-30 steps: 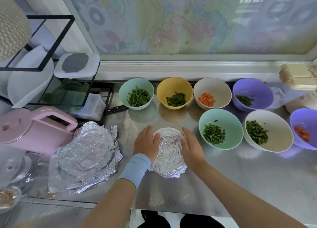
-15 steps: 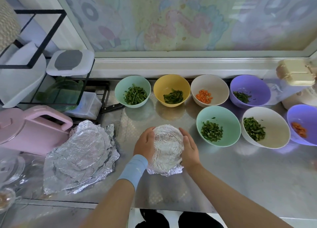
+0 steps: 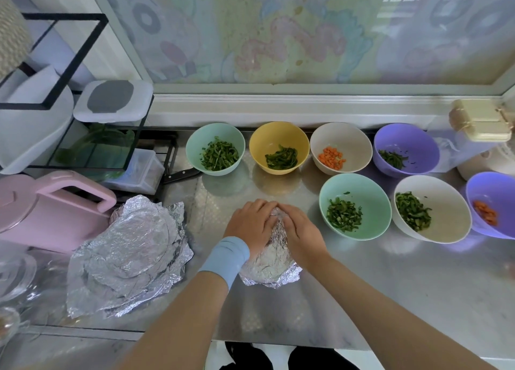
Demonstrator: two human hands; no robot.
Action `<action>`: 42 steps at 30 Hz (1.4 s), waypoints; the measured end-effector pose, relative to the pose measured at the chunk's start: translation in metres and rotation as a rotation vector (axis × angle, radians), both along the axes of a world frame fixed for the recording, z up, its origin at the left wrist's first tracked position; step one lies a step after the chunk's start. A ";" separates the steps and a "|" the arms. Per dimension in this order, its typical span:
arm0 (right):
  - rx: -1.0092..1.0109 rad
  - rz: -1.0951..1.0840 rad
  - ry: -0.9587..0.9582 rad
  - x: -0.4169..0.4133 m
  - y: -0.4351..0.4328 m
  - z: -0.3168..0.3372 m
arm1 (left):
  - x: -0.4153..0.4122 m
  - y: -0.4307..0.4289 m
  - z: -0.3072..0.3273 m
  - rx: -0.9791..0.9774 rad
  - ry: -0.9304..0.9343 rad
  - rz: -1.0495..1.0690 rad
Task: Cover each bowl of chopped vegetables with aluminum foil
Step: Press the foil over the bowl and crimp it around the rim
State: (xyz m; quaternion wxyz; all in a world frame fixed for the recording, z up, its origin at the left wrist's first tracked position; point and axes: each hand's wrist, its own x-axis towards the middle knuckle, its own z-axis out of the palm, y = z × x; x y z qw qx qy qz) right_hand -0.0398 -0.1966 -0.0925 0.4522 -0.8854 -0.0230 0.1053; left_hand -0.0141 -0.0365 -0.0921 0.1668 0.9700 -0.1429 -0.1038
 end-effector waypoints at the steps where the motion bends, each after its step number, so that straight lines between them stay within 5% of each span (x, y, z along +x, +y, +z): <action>1: 0.026 -0.027 0.020 0.001 0.000 0.000 | 0.002 -0.001 -0.002 -0.013 0.018 0.033; 10: 0.071 -0.177 0.187 0.014 0.005 0.003 | 0.022 -0.006 0.011 -0.292 0.378 0.385; 12: 0.029 -0.145 0.218 0.017 0.005 0.004 | 0.019 0.000 0.007 -0.359 0.315 0.394; 17: -0.016 -0.089 0.220 0.015 0.005 0.007 | -0.044 0.002 0.005 -0.133 -0.206 0.375; 28: 0.049 -0.362 0.411 0.011 0.017 0.013 | -0.056 0.023 0.002 0.230 0.024 0.019; 42: 0.287 -0.404 0.833 0.038 -0.001 -0.005 | -0.065 -0.008 0.014 0.200 0.130 0.046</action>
